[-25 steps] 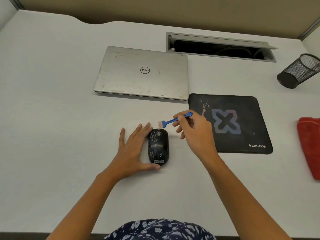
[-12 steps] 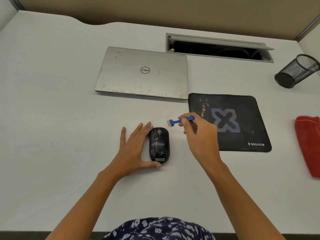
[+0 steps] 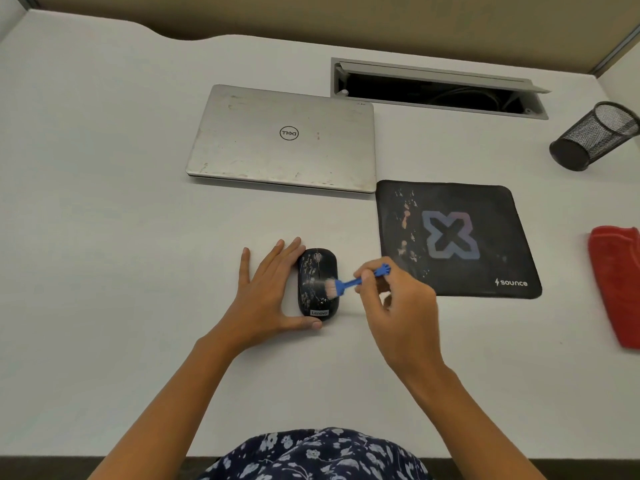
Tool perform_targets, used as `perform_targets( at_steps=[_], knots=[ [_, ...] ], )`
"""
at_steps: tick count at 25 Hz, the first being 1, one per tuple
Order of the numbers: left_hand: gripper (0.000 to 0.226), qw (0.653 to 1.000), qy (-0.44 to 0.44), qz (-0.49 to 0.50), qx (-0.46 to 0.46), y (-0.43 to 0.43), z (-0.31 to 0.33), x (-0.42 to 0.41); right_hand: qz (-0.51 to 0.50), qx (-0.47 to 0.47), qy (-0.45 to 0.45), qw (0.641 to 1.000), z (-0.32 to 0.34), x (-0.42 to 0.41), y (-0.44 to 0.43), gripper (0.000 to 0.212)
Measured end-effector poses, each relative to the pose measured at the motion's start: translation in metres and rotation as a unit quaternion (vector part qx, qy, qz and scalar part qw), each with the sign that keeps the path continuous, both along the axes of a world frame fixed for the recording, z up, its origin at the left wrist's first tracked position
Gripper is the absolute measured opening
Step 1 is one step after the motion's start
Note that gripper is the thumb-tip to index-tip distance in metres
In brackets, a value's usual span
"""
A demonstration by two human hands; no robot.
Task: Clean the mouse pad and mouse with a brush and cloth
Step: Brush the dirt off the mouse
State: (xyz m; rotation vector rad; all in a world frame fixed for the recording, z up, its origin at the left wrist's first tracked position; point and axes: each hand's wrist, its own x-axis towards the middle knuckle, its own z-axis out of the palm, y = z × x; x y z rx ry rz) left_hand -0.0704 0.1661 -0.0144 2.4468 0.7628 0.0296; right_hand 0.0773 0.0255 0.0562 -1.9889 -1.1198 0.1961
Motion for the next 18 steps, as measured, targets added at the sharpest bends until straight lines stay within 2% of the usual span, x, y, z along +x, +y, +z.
perform_targets(
  at_steps=[2,4,6,7,11,15,16,18],
  knots=[
    [0.118,1.0,-0.003,0.002,-0.001,0.0,0.0,0.0,-0.028,0.014,-0.063,0.998,-0.001,-0.001,-0.007,0.024],
    [0.118,1.0,-0.003,0.003,0.001,0.0,0.0,0.0,0.02,0.042,-0.033,0.998,-0.002,-0.005,-0.009,0.024],
    [0.117,1.0,-0.003,0.001,0.003,0.0,-0.001,0.0,0.074,0.037,0.016,0.996,-0.005,-0.013,-0.012,0.022],
    [0.117,1.0,-0.004,0.001,0.003,0.0,-0.002,0.0,0.074,0.029,0.012,0.997,-0.007,-0.014,-0.014,0.022],
    [0.117,1.0,-0.004,0.005,0.001,0.0,-0.001,0.001,-0.015,0.061,-0.076,0.995,-0.016,-0.003,-0.027,0.021],
    [0.116,1.0,0.002,0.004,0.009,0.0,-0.001,0.001,0.098,0.071,-0.091,0.988,-0.021,-0.013,-0.026,0.016],
    [0.116,1.0,0.001,0.005,0.008,0.0,-0.001,0.001,0.1,0.065,-0.091,0.989,-0.024,-0.014,-0.027,0.016],
    [0.117,1.0,-0.002,0.004,0.003,0.0,-0.001,0.001,0.038,0.068,-0.074,0.994,-0.028,-0.007,-0.03,0.018]
  ],
)
